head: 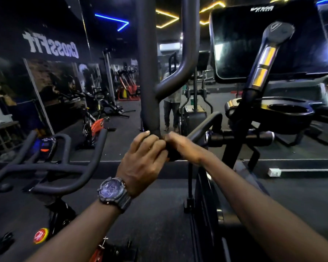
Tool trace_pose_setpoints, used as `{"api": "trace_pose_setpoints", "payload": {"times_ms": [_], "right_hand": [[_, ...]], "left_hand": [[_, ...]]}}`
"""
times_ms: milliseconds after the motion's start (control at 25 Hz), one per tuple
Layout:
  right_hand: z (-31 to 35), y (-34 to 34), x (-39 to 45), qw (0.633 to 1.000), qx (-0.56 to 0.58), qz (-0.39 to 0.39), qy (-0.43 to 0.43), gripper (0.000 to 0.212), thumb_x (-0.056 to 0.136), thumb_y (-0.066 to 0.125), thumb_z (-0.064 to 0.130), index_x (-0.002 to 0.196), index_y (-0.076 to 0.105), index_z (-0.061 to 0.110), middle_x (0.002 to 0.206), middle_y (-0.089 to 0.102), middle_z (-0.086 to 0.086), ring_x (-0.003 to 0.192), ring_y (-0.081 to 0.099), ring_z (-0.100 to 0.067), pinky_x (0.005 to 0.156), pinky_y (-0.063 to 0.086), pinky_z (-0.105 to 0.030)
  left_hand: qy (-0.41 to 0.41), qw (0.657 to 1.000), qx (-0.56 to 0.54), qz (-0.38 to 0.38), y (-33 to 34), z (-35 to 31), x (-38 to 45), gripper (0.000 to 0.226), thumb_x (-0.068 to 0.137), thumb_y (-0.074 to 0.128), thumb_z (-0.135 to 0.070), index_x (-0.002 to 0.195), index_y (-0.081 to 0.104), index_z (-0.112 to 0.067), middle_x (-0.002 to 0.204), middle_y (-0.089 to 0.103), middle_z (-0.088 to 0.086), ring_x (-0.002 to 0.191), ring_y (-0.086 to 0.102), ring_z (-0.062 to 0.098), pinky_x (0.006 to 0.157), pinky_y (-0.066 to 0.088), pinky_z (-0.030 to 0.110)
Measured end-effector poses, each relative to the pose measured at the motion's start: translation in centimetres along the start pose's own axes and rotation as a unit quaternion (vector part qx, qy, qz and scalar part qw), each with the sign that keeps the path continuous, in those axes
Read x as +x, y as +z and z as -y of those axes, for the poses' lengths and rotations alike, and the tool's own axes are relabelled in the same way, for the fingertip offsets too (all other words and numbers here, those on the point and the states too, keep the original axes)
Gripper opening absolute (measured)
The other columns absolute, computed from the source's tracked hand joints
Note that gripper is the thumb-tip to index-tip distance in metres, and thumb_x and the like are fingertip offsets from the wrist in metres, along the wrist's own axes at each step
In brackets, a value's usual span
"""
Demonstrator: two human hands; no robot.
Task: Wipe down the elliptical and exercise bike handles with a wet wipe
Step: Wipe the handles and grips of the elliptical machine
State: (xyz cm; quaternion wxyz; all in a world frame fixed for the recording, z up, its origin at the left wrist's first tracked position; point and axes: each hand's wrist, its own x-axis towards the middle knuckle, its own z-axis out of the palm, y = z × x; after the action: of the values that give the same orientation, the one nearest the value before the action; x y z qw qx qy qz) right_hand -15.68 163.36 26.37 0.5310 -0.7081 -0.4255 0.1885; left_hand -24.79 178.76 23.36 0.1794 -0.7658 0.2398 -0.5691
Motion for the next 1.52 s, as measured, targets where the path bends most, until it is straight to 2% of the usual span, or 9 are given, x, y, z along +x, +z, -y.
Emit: {"api": "trace_pose_setpoints", "payload": {"times_ms": [120,280,400,560,680,800,920,1080,1520], "right_hand": [[2.4,1.0,0.6,0.954,0.3,0.005,0.007,0.064,0.098,0.031,0.053,0.115,0.062,0.0,0.109,0.061,-0.02,0.101,0.053,-0.032,0.098,0.037,-0.043],[3.4,0.7,0.8,0.951,0.305,-0.017,0.041,0.114,0.077,0.013,0.091,0.116,0.064,-0.003,0.108,0.067,-0.019,0.098,0.063,-0.028,0.092,0.051,-0.037],[4.9,0.2,2.2,0.912,0.408,-0.028,0.002,0.129,0.069,0.023,0.097,0.137,0.047,-0.01,0.136,0.049,-0.029,0.119,0.052,-0.036,0.113,0.035,-0.046],[4.4,1.4,2.8,0.902,0.422,-0.092,-0.024,0.114,0.079,0.02,0.089,0.127,0.06,-0.006,0.125,0.06,-0.025,0.109,0.061,-0.031,0.098,0.047,-0.039],[5.7,0.7,3.2,0.89,0.446,-0.089,-0.046,0.106,0.085,0.023,0.084,0.125,0.061,-0.007,0.122,0.062,-0.025,0.109,0.063,-0.033,0.1,0.047,-0.042],[6.3,0.8,3.8,0.84,0.519,-0.13,-0.089,0.075,0.1,0.029,0.058,0.129,0.056,-0.006,0.12,0.063,-0.027,0.106,0.065,-0.036,0.1,0.049,-0.043],[5.1,1.6,3.6,0.854,0.498,-0.141,-0.045,0.044,0.098,0.037,0.022,0.128,0.055,-0.005,0.113,0.066,-0.021,0.1,0.066,-0.029,0.094,0.053,-0.035],[7.0,-0.4,4.6,0.836,0.499,-0.192,-0.125,0.04,0.079,0.045,0.003,0.116,0.059,-0.004,0.108,0.068,-0.02,0.098,0.068,-0.027,0.096,0.054,-0.037],[5.2,0.3,5.8,0.849,0.48,-0.161,-0.147,0.059,0.084,0.068,0.012,0.136,0.048,-0.005,0.116,0.064,-0.022,0.102,0.066,-0.028,0.091,0.056,-0.039]], "left_hand": [[-0.066,0.996,-0.046,-0.025,0.0,0.3,-0.3,0.02,0.087,0.074,-0.024,0.093,0.072,-0.005,0.104,0.063,0.012,0.103,0.05,0.03,0.096,0.047,0.043],[-0.122,0.986,-0.116,-0.017,-0.2,0.5,-0.5,0.033,0.087,0.073,-0.025,0.109,0.067,-0.001,0.117,0.052,0.012,0.108,0.053,0.032,0.097,0.05,0.042],[-0.158,0.976,-0.149,-0.023,-0.8,1.4,0.2,0.04,0.087,0.071,-0.025,0.115,0.065,0.002,0.117,0.058,0.016,0.108,0.054,0.031,0.096,0.05,0.04],[-0.234,0.949,-0.205,-0.052,-1.4,1.5,1.4,0.033,0.087,0.07,-0.014,0.116,0.066,0.0,0.117,0.058,0.013,0.103,0.055,0.023,0.091,0.048,0.026],[-0.258,0.938,-0.223,-0.06,-1.8,2.1,2.4,0.026,0.085,0.073,-0.006,0.11,0.068,-0.001,0.111,0.06,0.011,0.099,0.056,0.022,0.084,0.053,0.03],[-0.284,0.927,-0.238,-0.058,-1.8,2.4,2.8,0.028,0.084,0.073,-0.005,0.111,0.067,-0.001,0.113,0.059,0.012,0.102,0.057,0.024,0.086,0.054,0.035],[-0.289,0.926,-0.236,-0.057,-1.9,2.5,3.2,0.035,0.084,0.073,-0.007,0.117,0.064,-0.001,0.119,0.057,0.013,0.107,0.055,0.025,0.091,0.053,0.035],[-0.31,0.916,-0.247,-0.061,-1.4,3.3,4.3,0.039,0.089,0.066,-0.008,0.127,0.058,-0.002,0.123,0.054,0.015,0.11,0.055,0.028,0.093,0.051,0.037],[-0.369,0.88,-0.297,-0.035,-1.4,4.6,6.4,0.049,0.09,0.065,-0.019,0.136,0.05,-0.009,0.131,0.047,0.007,0.115,0.053,0.023,0.097,0.05,0.041]]}}
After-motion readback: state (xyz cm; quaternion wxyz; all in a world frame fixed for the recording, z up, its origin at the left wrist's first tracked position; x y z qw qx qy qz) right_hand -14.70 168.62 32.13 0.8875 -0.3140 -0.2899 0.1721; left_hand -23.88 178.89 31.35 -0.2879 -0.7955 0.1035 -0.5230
